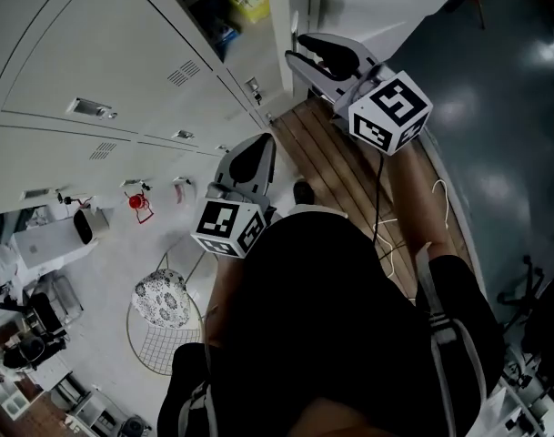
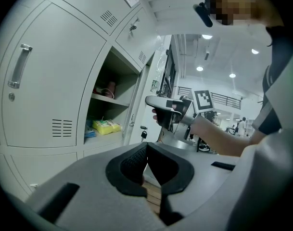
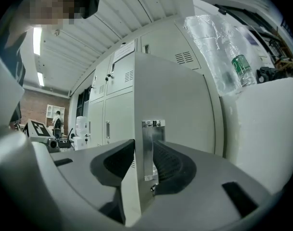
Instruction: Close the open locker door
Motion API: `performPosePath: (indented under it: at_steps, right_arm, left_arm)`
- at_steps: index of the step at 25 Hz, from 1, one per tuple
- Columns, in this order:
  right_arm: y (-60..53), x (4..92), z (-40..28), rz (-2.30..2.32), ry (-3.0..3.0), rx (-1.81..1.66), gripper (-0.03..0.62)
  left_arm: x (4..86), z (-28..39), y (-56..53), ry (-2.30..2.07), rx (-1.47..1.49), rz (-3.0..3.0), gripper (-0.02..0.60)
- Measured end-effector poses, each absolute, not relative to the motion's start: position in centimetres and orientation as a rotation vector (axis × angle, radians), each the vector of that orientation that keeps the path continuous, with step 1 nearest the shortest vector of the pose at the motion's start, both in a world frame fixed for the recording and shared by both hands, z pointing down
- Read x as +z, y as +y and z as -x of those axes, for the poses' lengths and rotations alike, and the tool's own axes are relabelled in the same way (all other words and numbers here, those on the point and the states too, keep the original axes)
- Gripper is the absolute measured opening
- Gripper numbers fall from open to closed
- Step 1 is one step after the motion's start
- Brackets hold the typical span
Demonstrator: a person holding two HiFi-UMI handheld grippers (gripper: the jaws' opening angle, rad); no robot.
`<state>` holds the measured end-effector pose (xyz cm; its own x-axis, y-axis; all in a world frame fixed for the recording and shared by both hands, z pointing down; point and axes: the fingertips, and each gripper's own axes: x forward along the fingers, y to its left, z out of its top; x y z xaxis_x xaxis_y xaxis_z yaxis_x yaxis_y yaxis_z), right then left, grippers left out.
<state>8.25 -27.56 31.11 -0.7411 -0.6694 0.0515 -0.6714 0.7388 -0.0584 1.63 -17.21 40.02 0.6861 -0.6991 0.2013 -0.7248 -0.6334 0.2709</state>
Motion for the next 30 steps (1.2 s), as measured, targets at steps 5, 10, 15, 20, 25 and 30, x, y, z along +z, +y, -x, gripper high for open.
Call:
performPosePath:
  at_steps: [5, 10, 15, 20, 25, 30]
  right_arm:
    - [-28.1, 31.0, -6.8, -1.082, -2.907, 0.126, 0.13]
    - [-28.9, 31.0, -5.2, -1.061, -2.901, 0.111, 0.123]
    - [-29.8, 31.2, -3.8, -1.062, -2.897, 0.09, 0.12]
    - [-31.2, 31.3, -1.8, -1.063, -2.881, 0.065, 0.118]
    - [-32.8, 31.3, 0.3, -1.1, -2.822, 0.017, 0.115]
    - [-34.2, 31.4, 1.7, -1.104, -2.778, -0.016, 0.104]
  left_arm:
    - [39.7, -0.4, -17.1, -1.154, 0.102, -2.561, 0.017]
    - [39.7, 1.0, -17.4, -1.184, 0.094, -2.545, 0.017]
    - [39.7, 2.5, -17.6, -1.217, 0.089, -2.528, 0.017]
    - [40.0, 4.1, -17.9, -1.259, 0.082, -2.502, 0.017]
    - [39.9, 5.7, -18.2, -1.292, 0.077, -2.482, 0.017]
    - [39.9, 7.1, -18.7, -1.309, 0.08, -2.473, 0.018]
